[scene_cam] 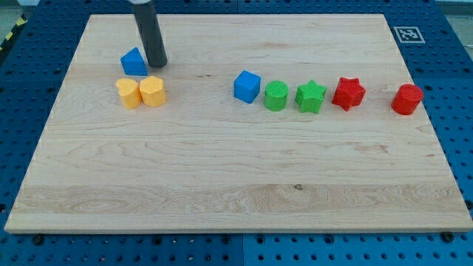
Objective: Move the blue triangle down
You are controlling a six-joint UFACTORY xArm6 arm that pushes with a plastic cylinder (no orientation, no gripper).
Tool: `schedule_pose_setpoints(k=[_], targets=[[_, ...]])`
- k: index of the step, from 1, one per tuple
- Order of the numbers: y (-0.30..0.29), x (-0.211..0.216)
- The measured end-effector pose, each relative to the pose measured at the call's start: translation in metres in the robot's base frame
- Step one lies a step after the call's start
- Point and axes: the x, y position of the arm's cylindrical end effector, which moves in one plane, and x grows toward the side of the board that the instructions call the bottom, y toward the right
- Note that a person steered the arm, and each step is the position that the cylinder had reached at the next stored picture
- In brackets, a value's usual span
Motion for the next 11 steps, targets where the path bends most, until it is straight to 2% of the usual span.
schedule_pose_setpoints(k=[1,2,4,5,6,7,8,10,11], targets=[[-0.009,-0.021],[-0.058,-0.02],[-0.075,0.03],[-0.084,0.019],[-0.082,-0.024],[-0.065,-0.038],[-0.042,-0.024],[-0.043,0.049],[-0.043,0.036]])
